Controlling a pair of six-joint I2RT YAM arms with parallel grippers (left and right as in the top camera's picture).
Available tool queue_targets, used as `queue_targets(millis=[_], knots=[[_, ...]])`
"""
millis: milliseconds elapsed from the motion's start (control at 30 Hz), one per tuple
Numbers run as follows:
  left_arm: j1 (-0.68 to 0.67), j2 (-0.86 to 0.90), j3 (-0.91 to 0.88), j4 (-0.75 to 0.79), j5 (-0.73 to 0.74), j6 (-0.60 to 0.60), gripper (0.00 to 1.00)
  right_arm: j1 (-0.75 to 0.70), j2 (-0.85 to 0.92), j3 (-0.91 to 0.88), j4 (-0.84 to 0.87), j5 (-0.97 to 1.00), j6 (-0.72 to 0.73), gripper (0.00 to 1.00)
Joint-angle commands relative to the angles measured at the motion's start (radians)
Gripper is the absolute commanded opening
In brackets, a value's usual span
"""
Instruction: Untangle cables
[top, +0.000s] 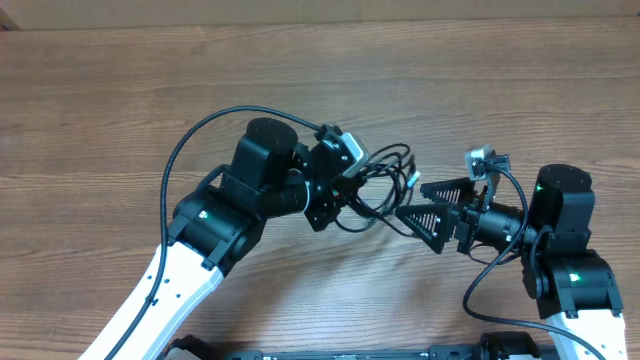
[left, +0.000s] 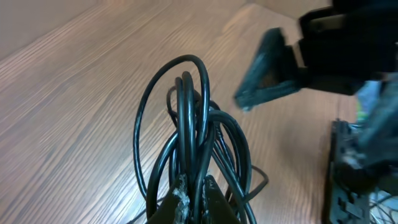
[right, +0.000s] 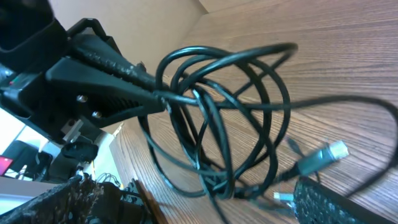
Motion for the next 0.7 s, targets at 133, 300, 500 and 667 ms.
queue_targets(millis=[133,300,500,667], knots=[[-0.026,-0.013,0.023,0.07,0.172,0.042,0.04,0.0,-0.005,0.015,0.007,-0.067,-0.058,1.0],[-0.051,-0.013,0.023,0.093,0.226,0.042,0.04,0.0,-0.005,0.015,0.007,-0.064,-0.058,1.0],[-0.06,-0.013,0.023,0.137,0.225,0.041,0.04,0.0,-0.005,0.015,0.007,-0.064,-0.061,0.73],[-0.06,-0.013,0.023,0.141,0.111,-0.007,0.04,0.0,-0.005,0.015,0.006,-0.064,-0.061,0.19]])
